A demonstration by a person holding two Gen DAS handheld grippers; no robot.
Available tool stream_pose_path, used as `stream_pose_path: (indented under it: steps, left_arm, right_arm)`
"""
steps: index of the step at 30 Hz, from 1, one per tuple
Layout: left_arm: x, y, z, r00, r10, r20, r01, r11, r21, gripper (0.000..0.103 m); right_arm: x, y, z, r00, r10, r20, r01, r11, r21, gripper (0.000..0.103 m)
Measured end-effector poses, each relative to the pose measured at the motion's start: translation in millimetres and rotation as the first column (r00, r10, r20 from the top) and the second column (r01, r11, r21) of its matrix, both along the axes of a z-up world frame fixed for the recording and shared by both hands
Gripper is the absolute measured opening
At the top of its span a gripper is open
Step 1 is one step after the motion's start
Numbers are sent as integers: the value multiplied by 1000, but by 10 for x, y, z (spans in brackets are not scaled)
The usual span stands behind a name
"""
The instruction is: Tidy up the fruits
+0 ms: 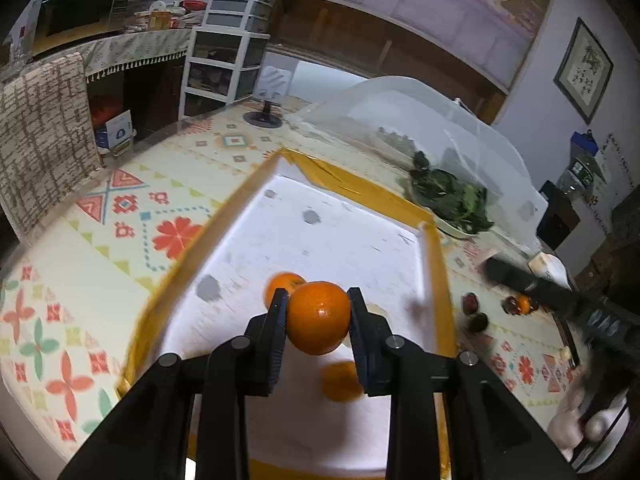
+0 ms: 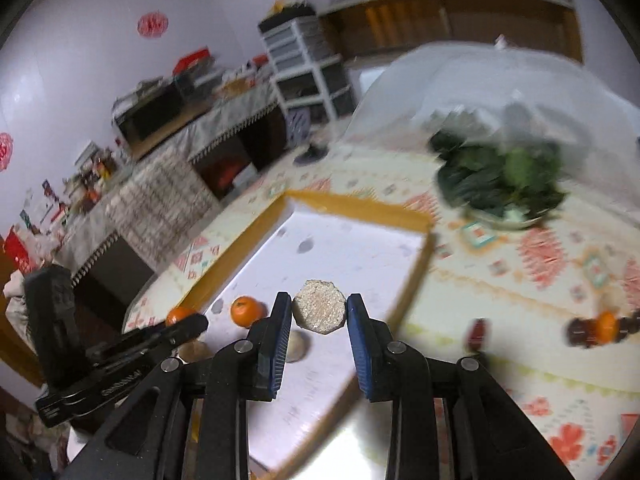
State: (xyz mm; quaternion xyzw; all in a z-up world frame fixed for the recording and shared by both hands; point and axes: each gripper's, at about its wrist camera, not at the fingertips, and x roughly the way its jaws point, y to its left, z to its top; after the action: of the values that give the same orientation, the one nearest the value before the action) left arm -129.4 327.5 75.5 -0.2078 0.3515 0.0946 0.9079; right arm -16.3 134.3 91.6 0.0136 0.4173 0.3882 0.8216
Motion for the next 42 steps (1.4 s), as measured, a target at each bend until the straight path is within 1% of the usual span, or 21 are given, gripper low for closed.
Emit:
stream_pose_path:
  steps: [4, 7, 10, 15, 17, 19, 20, 21, 23, 25, 27, 29, 31, 32, 33, 35, 37, 38, 39, 40, 42]
  left_arm:
    - [230, 150, -47, 999, -14, -35, 14, 1000, -1, 28]
    - [394, 240, -110, 998, -12, -60, 12, 1000, -3, 28]
    - [506, 293, -183, 996, -6, -87, 6, 1000, 4, 28]
    - [613, 398, -284, 994, 7, -114, -10, 1000, -28, 29]
    - [621, 416, -293, 994, 3, -113, -8, 999, -44, 33]
    - [615, 410, -285, 994, -1, -108, -4, 999, -50, 40]
    - [614, 402, -275, 994, -2, -107, -4, 999, -50, 48]
    - [608, 395, -264, 995, -2, -104, -4, 999, -51, 50]
    - [570, 380, -214, 996, 3, -93, -8, 998, -57, 52]
    - [494, 367, -130, 997, 10, -74, -16, 997, -72, 57]
    - [379, 330, -1, 999, 18, -33, -21, 996, -90, 70]
    - [256, 269, 151, 999, 37, 7, -36, 995, -92, 72]
    - [116, 142, 353, 997, 21, 69, -14, 995, -102, 72]
    - [46, 60, 460, 995, 5, 104, 6, 994, -107, 72]
    - [-15, -17, 561, 991, -11, 136, 25, 994, -107, 72]
    - [-124, -156, 735, 981, -38, 191, 60, 992, -112, 72]
    - [-221, -307, 925, 967, -76, 242, 111, 985, -132, 72]
    - [-255, -367, 993, 962, -94, 258, 133, 981, -140, 72]
    - [-298, -426, 1067, 955, -113, 273, 157, 977, -146, 72]
    - [-350, -501, 1171, 948, -136, 287, 184, 972, -146, 72]
    - [-441, -603, 1351, 938, -175, 299, 219, 969, -118, 72]
  right_arm:
    - [159, 319, -301, 999, 8, -45, -11, 998, -64, 31]
    - [291, 403, -456, 998, -7, -69, 1, 996, -89, 31]
    - [394, 443, -584, 995, -19, -98, 9, 994, -106, 31]
    - [453, 470, -670, 994, -28, -108, 16, 993, -116, 31]
    - [450, 475, -655, 993, -30, -110, 18, 993, -113, 32]
    - [456, 487, -652, 993, -28, -113, 15, 994, -107, 38]
    - [450, 480, -644, 993, -28, -113, 17, 995, -103, 46]
    - [441, 473, -636, 993, -30, -113, 19, 995, -98, 51]
    - [426, 431, -599, 992, -35, -121, 25, 996, -83, 51]
    - [385, 329, -530, 990, -40, -135, 33, 998, -55, 51]
    - [333, 176, -438, 985, -51, -163, 49, 999, -14, 51]
    - [274, -18, -316, 979, -80, -187, 86, 996, 21, 53]
    - [209, -239, -188, 971, -109, -215, 122, 991, 48, 56]
    - [175, -387, -127, 962, -113, -248, 138, 986, 88, 56]
    - [153, -529, -88, 950, -112, -292, 157, 979, 134, 60]
    - [118, -875, -83, 895, -88, -437, 220, 940, 262, 68]
    - [83, -1166, -116, 827, -15, -563, 266, 892, 366, 68]
    - [58, -1281, -107, 809, 2, -588, 277, 881, 384, 68]
    - [24, -1391, -73, 805, 1, -594, 285, 877, 388, 68]
    - [-28, -1541, 35, 821, -21, -571, 281, 885, 371, 68]
    - [-95, -1745, 241, 852, -69, -520, 275, 903, 330, 68]
